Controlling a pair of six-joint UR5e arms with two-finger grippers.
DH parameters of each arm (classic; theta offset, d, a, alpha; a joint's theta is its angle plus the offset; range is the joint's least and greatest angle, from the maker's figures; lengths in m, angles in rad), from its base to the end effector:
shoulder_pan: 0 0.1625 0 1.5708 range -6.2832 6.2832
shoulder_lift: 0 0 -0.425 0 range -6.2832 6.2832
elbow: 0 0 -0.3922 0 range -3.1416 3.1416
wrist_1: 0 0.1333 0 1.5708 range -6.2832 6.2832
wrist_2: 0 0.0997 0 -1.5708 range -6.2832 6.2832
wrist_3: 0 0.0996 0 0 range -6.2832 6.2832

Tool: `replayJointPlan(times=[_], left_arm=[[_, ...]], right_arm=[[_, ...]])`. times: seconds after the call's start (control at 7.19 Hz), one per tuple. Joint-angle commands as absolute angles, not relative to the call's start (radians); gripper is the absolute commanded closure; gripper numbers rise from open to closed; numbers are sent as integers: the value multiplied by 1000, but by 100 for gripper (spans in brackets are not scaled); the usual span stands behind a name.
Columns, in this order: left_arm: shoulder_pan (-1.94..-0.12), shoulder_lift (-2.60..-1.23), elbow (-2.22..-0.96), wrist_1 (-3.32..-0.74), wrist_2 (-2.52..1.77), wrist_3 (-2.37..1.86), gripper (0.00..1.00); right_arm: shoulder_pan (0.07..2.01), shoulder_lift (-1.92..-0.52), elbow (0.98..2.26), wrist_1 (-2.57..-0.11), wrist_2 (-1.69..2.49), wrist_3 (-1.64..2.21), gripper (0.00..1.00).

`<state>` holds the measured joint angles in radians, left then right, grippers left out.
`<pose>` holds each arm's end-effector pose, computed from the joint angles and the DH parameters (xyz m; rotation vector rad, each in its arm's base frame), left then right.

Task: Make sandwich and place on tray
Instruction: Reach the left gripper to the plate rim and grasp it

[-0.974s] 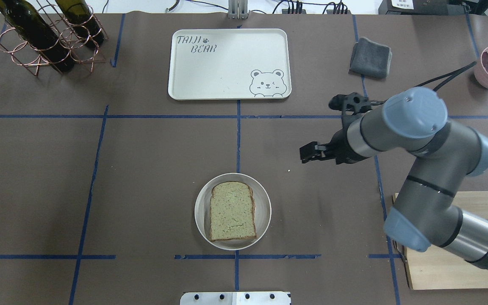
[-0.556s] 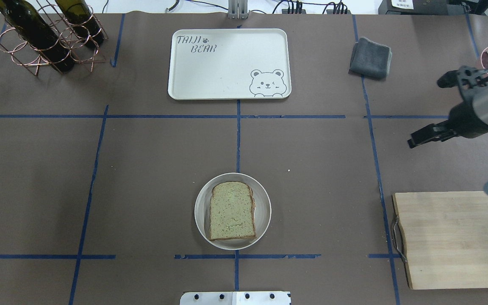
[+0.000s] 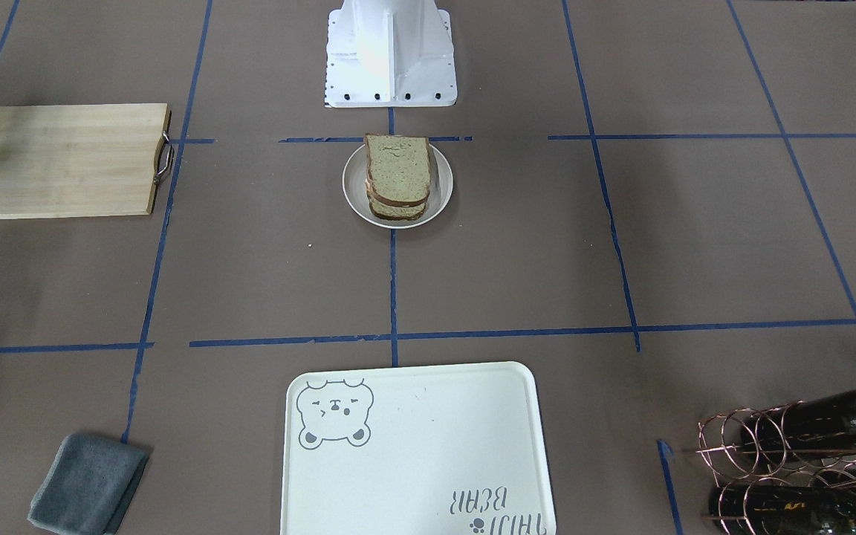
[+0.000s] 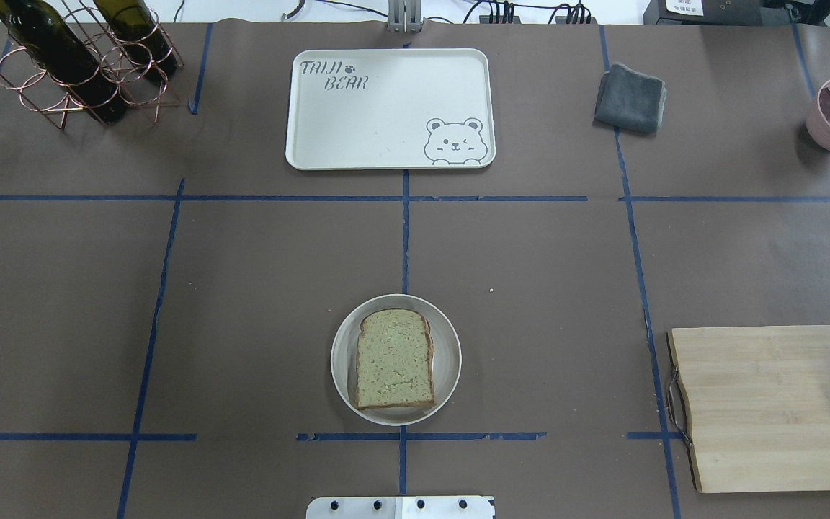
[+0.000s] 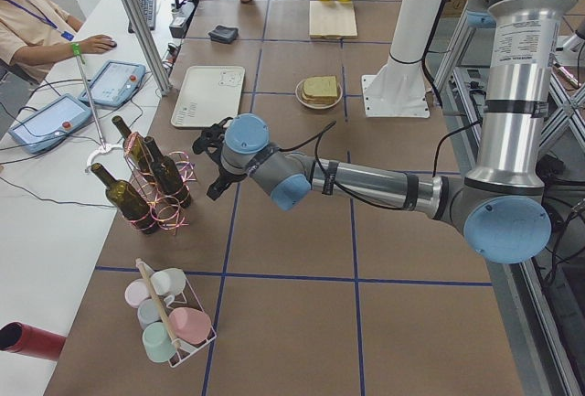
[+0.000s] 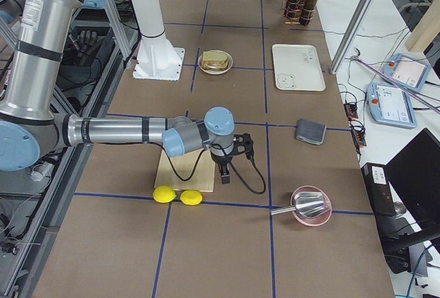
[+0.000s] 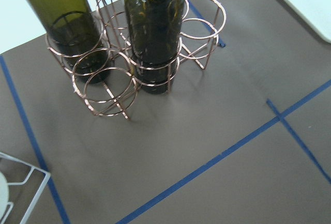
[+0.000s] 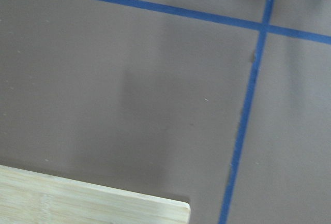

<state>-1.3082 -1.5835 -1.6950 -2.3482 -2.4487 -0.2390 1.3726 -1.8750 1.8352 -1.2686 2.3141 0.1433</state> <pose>0.0764 -0.5026 0.4938 0.6249 1.0014 0.4214 -0.0102 -0.3854 0.6285 0.1210 -0.7712 -0.1496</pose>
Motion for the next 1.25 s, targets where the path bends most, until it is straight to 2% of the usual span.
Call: replayJointPlan(times=[0.0, 0.28, 0.56, 0.7, 0.97, 1.11], left_arm=[[-1035, -1568, -1829, -2425, -2285, -628, 0], [-779, -1577, -1916, -2425, -2066, -978, 0], [-564, -1644, -1925, -2395, -1885, -1261, 0], [-475, -1733, -1919, -2285, -1803, -1396, 6], [-375, -1856, -1829, -2224, -1704, -1517, 46], [-367, -1906, -1781, -2224, -1704, -1528, 47]], right_arm=[[1482, -1911, 1772, -1272, 2309, 11, 0], [1486, -1914, 1769, -1272, 2269, 11, 0], [1494, -1895, 1781, -1313, 2269, 12, 0], [1494, -1876, 1782, -1354, 2264, 14, 0], [1494, -1879, 1781, -1351, 2266, 11, 0], [1494, -1879, 1781, -1350, 2266, 8, 0]])
